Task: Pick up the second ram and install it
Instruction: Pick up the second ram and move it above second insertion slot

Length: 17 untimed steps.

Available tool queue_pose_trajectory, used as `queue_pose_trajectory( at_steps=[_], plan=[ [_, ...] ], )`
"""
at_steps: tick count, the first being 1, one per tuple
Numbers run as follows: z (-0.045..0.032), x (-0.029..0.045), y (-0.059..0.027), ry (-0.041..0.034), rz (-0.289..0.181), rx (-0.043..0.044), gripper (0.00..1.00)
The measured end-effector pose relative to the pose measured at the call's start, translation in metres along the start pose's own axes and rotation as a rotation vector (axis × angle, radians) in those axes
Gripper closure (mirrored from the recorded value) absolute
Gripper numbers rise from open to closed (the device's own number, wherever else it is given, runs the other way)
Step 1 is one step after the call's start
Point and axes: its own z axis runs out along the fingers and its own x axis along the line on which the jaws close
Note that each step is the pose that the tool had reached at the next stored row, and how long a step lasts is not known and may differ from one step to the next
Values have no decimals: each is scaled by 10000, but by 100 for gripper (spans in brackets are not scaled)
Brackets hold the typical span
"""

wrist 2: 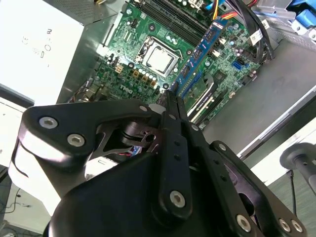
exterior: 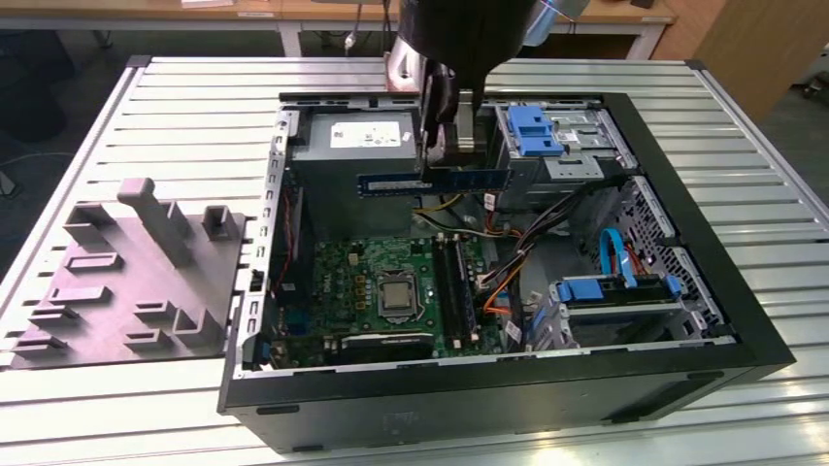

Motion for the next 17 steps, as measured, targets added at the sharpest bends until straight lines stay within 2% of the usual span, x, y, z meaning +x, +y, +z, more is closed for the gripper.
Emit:
queue_pose_trajectory(
  at_steps=[5,17],
  plan=[
    [19,1,-2,-4,-1,1,89],
    [227,9,-12,-2,-1,-2,89]
  ],
)
